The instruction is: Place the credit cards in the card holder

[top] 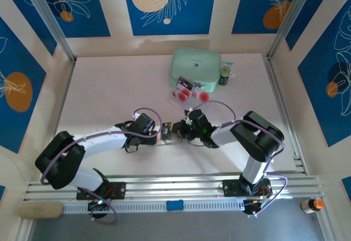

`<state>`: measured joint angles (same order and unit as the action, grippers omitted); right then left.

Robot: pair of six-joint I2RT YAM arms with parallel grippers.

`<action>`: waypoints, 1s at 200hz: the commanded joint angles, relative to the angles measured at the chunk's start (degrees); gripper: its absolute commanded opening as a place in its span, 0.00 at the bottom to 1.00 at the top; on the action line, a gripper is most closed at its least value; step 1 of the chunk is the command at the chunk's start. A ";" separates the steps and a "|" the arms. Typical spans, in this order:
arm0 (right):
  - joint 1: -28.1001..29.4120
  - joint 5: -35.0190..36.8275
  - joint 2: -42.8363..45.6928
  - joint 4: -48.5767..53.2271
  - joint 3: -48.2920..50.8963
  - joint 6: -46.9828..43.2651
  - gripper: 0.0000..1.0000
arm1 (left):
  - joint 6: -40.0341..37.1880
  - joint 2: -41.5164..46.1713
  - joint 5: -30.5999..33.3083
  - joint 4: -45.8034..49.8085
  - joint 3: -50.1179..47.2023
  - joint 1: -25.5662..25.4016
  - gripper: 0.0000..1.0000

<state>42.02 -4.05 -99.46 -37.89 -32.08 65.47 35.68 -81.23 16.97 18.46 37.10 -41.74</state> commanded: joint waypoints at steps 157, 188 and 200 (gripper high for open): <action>1.13 -0.38 2.29 5.89 0.55 0.09 0.00 | 0.45 -0.30 -0.34 -0.32 -1.22 0.68 1.00; 1.13 -1.08 1.66 6.96 -0.63 -0.32 0.00 | 0.44 -0.42 -0.45 -0.56 -1.17 0.61 1.00; 1.05 -1.44 1.38 7.66 -1.15 -0.47 0.00 | 0.45 -0.45 -0.53 -0.56 -1.21 0.73 1.00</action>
<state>42.81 -4.21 -97.97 -33.56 -31.88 66.04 35.68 -81.23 16.95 17.76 36.77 -41.74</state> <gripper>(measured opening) 0.044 0.998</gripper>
